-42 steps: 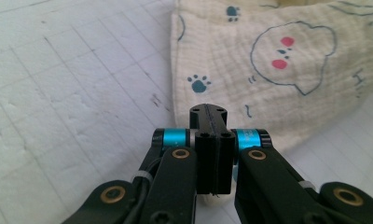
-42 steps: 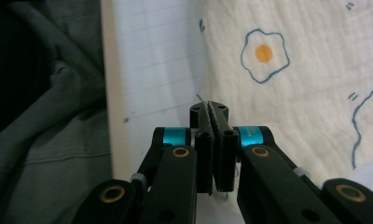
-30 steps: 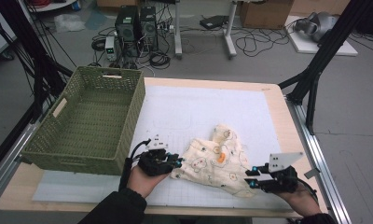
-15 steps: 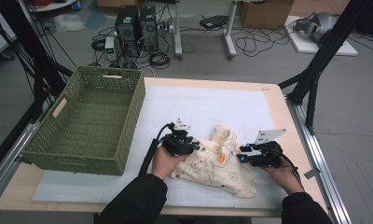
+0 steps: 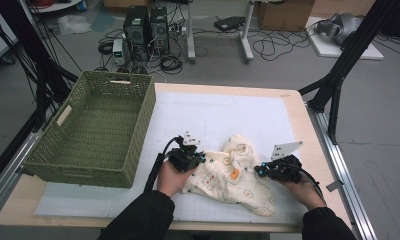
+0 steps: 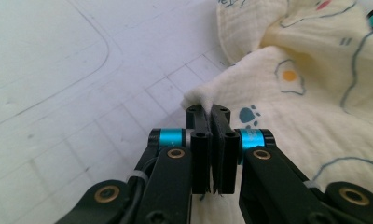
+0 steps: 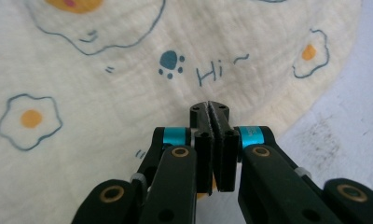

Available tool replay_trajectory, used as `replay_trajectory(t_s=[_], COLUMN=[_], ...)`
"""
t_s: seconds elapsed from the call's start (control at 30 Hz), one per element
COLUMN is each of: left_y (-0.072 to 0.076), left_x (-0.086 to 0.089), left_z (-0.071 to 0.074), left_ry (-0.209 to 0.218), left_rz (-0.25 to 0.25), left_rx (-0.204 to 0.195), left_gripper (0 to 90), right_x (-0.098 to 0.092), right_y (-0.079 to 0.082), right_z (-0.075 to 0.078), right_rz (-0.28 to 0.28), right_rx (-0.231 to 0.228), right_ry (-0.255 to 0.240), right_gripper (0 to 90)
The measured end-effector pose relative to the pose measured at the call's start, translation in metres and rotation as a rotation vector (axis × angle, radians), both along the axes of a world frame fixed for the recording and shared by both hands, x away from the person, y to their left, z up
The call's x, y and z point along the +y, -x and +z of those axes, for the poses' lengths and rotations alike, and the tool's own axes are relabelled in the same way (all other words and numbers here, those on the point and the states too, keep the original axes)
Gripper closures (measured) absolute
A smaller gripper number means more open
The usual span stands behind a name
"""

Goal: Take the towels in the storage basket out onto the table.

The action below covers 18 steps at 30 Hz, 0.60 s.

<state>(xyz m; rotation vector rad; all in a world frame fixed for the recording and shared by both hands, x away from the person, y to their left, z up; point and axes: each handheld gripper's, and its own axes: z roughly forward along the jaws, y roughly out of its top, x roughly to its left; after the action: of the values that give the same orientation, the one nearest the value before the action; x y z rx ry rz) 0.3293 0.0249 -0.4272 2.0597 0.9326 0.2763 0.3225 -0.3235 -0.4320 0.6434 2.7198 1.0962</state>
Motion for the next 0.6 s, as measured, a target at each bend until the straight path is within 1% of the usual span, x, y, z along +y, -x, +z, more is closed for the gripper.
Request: replay_trajectory(t_s=[0.03,0.07,0.17,0.2,0.23,0.3,0.33,0.37,0.4,0.43,0.5,0.53,0.57,0.6], left_y=[0.004,0.008,0.017,0.02,0.023,0.027,0.028,0.028,0.026,0.024,0.019,0.016,0.013,0.01], left_x=[0.005,0.009,0.022,0.026,0.03,0.034,0.036,0.037,0.039,0.04,0.039,0.037,0.035,0.032], left_z=[0.001,0.002,0.003,0.002,0.001,-0.003,-0.003,-0.002,0.001,0.003,0.01,0.013,0.015,0.016], left_ry=[-0.002,0.007,0.014,0.025,0.035,0.038,0.049,0.066,0.088,0.108,0.123,0.14,0.152,0.142], left_rz=[0.001,0.002,0.006,0.008,0.004,-0.027,-0.038,-0.039,-0.034,-0.032,-0.025,-0.023,-0.031,-0.038], left_rx=[-0.005,-0.009,0.004,0.022,0.041,0.08,0.079,0.072,0.07,0.068,0.053,0.047,0.04,0.035], left_gripper=[87.0,87.0,87.0,87.0,86.9,86.6,85.5,81.8,75.2,71.7,64.3,61.7,59.0,56.8], right_x=[-0.001,-0.002,-0.005,-0.005,-0.005,-0.005,-0.003,-0.003,-0.002,-0.001,0.001,0.002,0.003,0.005], right_y=[0.004,0.008,0.02,0.023,0.026,0.031,0.034,0.034,0.033,0.031,0.023,0.017,0.01,0.003], right_z=[0.001,0.002,0.004,0.004,0.004,0.002,0.002,0.003,0.006,0.01,0.02,0.025,0.028,0.031], right_rz=[0.003,0.01,0.022,0.028,0.035,0.06,0.074,0.087,0.084,0.082,0.059,0.045,0.033,0.017], right_rx=[0.001,-0.003,0.001,0.001,0.01,0.047,0.044,0.04,0.044,0.036,-0.003,-0.01,-0.012,-0.018], right_ry=[-0.003,0.003,0.004,0.013,0.018,0.021,0.032,0.024,0.008,-0.001,-0.013,-0.021,-0.028,-0.038], right_gripper=[89.0,89.0,89.1,89.1,89.1,88.9,88.0,82.4,80.2,78.4,74.3,73.2,70.9,68.6])
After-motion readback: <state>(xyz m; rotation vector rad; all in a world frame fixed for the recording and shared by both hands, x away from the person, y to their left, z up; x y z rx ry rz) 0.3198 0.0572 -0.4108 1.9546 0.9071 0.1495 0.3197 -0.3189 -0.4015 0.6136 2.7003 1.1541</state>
